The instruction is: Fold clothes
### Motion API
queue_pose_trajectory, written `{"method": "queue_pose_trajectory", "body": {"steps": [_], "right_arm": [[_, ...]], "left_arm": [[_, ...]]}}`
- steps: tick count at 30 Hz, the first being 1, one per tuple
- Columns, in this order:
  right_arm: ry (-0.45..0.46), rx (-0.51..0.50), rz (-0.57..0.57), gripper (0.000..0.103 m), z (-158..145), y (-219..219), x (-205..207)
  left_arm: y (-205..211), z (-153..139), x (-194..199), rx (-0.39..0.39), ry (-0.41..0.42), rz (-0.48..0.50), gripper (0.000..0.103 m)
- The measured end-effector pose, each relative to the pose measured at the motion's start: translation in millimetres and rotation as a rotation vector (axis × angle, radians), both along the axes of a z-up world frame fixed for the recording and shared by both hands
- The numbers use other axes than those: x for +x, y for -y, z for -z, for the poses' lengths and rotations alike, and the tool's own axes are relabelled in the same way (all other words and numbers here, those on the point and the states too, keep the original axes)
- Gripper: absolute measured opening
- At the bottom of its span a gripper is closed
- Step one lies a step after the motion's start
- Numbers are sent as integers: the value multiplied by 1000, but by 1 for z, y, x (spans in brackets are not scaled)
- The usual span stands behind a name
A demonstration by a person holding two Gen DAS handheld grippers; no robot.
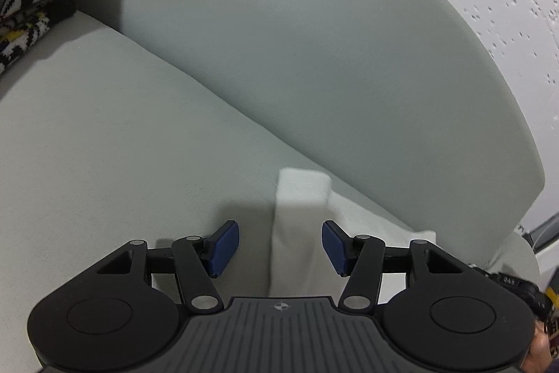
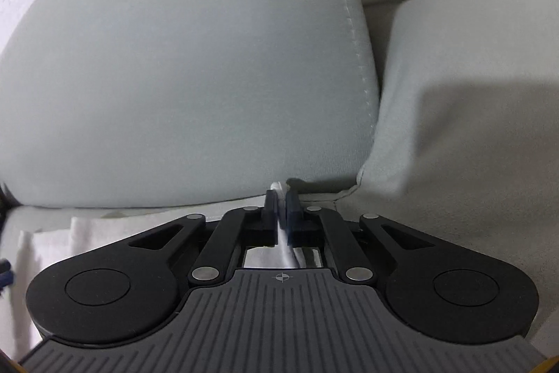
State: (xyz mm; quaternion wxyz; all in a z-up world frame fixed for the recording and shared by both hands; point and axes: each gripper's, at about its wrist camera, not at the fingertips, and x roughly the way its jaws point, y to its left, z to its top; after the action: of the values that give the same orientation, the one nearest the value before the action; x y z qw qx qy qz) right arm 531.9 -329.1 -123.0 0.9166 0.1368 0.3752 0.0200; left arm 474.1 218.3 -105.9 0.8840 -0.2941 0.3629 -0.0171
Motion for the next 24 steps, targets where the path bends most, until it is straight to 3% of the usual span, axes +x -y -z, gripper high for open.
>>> {"method": "queue_pose_trajectory", "body": {"steps": [8,12,14,15,20,24], "right_arm": [[8,20,137,3,2,8,3],[3,6,150,3,3,2,5],[1,8,156,3,4,1,5],[0,10,159,3,4,0,5],[85,-40,181,3,-4,-13,-4],[49,-121,186,3,14,-25,5]], "left_arm": [[4,-3,28,11,-12,-10,47],[16,-5,40,79,-33,8,31],[20,-10,38,110,-18,11,4],[23,-13,35,128,-7,12,2],[43,-39,13,374,146,25,0],[52,-19,18,458,59,-4,3]]}}
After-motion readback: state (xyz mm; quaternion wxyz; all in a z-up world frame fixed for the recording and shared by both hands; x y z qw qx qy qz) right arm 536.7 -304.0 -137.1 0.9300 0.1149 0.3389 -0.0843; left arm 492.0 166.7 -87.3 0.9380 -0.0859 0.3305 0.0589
